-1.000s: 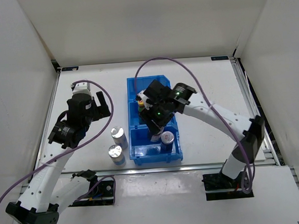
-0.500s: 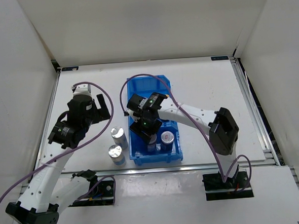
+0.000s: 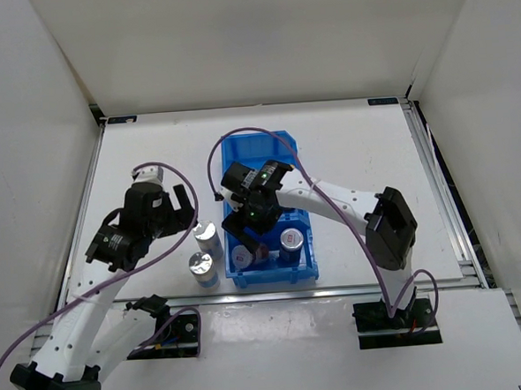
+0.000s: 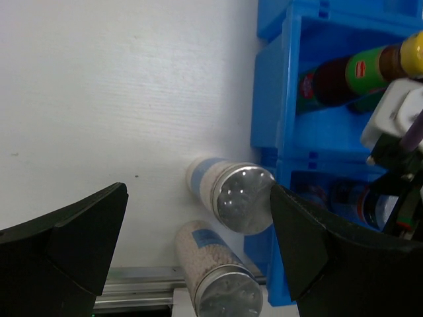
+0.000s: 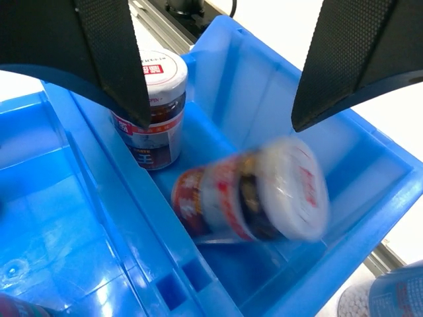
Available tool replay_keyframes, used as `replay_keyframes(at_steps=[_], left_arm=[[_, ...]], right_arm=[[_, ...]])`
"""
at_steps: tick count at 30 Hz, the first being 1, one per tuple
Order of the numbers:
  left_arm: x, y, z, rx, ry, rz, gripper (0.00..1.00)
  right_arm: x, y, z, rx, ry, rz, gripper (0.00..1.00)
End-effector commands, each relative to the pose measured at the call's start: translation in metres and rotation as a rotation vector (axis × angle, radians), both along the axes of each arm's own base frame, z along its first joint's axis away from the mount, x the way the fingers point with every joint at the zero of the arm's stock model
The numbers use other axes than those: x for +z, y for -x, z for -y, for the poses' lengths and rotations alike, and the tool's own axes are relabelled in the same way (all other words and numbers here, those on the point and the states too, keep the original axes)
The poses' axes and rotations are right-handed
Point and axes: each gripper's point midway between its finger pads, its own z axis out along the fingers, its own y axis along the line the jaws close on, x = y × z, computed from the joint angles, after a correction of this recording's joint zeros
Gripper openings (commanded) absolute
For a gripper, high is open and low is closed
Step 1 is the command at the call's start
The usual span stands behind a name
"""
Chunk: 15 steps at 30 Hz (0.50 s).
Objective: Organize the condiment bottles
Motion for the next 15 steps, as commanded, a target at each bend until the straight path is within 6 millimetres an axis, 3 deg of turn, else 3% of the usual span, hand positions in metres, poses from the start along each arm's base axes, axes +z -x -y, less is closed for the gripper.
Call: replay_keyframes(at_steps=[1, 3, 10, 12, 15], left_arm=[[-0.013, 0.018, 0.012, -0.046, 0.079, -0.045, 1.00], [-0.018, 0.023, 0.016, -0.055, 0.113, -0.065, 1.00], [-0.024, 0.024, 0.026, -0.095, 0.142, -0.078, 1.00], [-0.025, 0.022, 0.028, -0.108, 0.134, -0.091, 1.00], [-0.028, 0.021, 0.028, -0.113, 0.123, -0.103, 1.00]], right_arm=[[0.028, -0.003, -0.007, 0.012, -0.082, 0.048, 0.92], [0.035, -0.007, -0.004, -0.007, -0.078, 0.076, 0.96], [0.106, -0.025, 0.005, -0.115, -0.229, 0.254, 1.00], [0.111, -0.031, 0.007, -0.133, -0.254, 0.255, 1.00], [0.109, -0.017, 0.007, -0.097, -0.288, 0.145, 0.97]])
